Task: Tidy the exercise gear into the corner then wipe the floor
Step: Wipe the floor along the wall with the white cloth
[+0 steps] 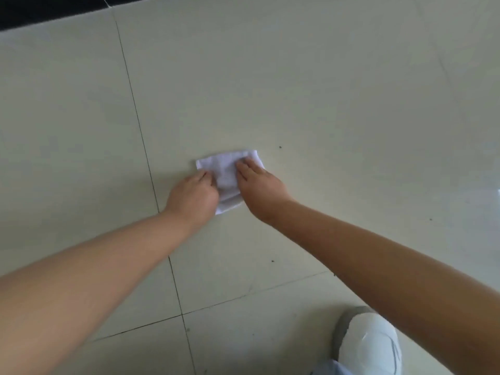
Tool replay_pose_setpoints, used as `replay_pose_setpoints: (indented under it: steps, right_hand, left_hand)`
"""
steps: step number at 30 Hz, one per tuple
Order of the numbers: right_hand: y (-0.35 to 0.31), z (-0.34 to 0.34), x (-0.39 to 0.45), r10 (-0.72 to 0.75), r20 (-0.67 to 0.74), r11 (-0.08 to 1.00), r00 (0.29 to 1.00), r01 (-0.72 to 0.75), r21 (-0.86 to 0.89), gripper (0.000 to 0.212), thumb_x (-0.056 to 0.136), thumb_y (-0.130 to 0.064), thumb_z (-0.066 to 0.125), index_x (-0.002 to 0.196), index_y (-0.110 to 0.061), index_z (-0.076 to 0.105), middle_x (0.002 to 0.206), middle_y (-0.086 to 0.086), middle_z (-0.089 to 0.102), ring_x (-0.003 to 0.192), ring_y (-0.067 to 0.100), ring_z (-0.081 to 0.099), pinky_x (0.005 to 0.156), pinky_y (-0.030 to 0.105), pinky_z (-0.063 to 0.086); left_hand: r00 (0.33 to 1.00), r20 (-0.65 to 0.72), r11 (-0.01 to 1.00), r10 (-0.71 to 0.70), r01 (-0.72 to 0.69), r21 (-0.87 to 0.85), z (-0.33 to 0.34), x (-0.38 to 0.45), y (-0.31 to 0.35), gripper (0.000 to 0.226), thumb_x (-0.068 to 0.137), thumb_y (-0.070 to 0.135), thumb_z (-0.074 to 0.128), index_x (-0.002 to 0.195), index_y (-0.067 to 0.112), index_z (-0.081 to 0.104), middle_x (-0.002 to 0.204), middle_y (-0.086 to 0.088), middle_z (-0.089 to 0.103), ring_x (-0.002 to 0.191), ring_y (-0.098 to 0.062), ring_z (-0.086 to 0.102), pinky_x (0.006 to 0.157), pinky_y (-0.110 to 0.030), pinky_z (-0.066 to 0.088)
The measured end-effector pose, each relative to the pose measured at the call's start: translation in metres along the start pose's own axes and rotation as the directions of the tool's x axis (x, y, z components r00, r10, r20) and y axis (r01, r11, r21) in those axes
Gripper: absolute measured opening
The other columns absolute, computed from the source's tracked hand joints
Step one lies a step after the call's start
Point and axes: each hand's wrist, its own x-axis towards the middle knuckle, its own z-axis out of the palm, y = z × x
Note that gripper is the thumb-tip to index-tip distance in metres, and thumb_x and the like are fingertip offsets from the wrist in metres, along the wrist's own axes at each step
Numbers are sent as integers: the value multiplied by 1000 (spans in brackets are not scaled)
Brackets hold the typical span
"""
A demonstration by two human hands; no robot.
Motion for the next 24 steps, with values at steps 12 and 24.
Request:
replay_pose_setpoints:
  steps: [12, 24]
  right_hand:
    - [83, -50, -68, 123, 277, 986, 953, -86, -143, 32, 87, 1, 44, 116, -3, 56, 126, 11, 53, 119, 29, 51, 86, 33, 47]
    - [95, -76, -131, 183, 298, 983, 937, -175, -51, 16, 84, 0, 43, 78, -13, 50, 69, 2, 48, 80, 28, 51, 50, 23, 31]
  left_hand:
    - [975, 190, 993, 118, -121, 3, -46, 63, 87, 32, 94, 14, 41, 120, 9, 59, 126, -7, 59, 119, -29, 55, 91, -37, 47]
    - [973, 199, 993, 117, -111, -45, -82, 41, 123, 23, 95, 19, 44, 109, 11, 60, 115, -6, 62, 108, -29, 59, 68, -29, 34]
